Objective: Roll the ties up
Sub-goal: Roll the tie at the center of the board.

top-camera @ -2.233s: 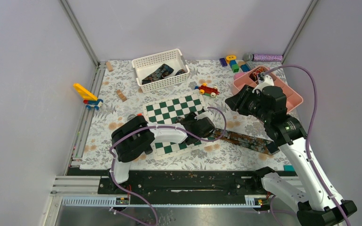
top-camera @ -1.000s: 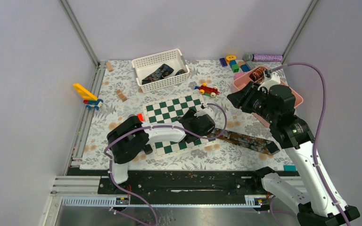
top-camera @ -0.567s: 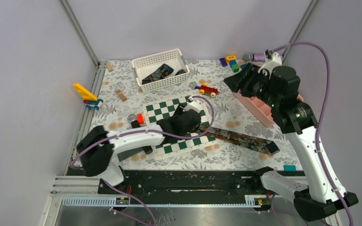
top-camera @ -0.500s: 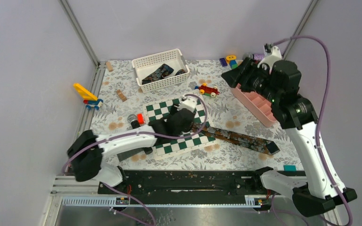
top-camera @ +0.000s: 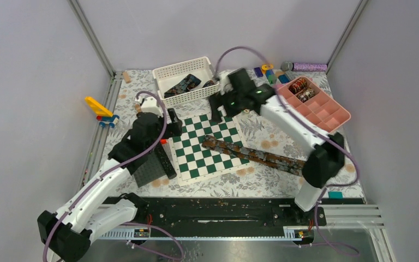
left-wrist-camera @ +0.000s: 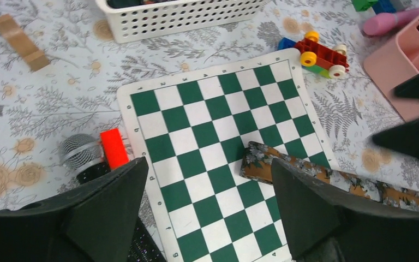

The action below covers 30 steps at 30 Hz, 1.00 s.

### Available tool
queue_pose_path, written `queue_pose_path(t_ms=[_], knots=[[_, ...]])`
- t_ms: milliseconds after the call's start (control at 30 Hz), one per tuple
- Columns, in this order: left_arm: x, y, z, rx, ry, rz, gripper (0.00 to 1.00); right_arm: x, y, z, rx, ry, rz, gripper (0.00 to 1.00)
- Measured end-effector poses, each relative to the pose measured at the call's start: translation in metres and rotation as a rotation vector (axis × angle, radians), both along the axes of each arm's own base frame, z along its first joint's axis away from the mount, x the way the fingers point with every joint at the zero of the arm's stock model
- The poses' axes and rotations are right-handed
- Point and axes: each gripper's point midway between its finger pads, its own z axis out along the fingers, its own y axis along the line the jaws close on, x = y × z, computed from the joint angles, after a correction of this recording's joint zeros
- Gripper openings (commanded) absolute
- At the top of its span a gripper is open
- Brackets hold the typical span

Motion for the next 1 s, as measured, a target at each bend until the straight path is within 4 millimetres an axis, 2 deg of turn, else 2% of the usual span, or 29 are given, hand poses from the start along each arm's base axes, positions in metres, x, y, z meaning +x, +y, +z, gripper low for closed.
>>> queue_pose_path(t_ms=[100,167,267,467,700,1000], knots=[[0.001,0.014,-0.001,-0.019,0.025,0.029,0.92,-0.017,0.031,-0.058,-0.136,0.066,0.165,1.00],[-0.001,0.020,-0.004,-0.030,0.046,0.040,0.92,-0.029,0.045,-0.085,-0.193,0.098,0.249,0.99],[-0.005,0.023,-0.003,-0.045,0.057,0.036,0.92,-0.041,0.055,-0.111,-0.263,0.114,0.351,1.00],[-0.006,0.022,-0.002,-0.081,0.069,0.017,0.92,-0.045,0.065,-0.135,-0.362,0.069,0.460,1.00],[-0.007,0.020,-0.002,-0.108,0.080,0.005,0.92,-0.040,0.064,-0.169,-0.450,0.069,0.511,1.00],[-0.007,0.021,-0.002,-0.116,0.083,0.001,0.92,-0.033,0.070,-0.184,-0.469,0.065,0.542,0.96]])
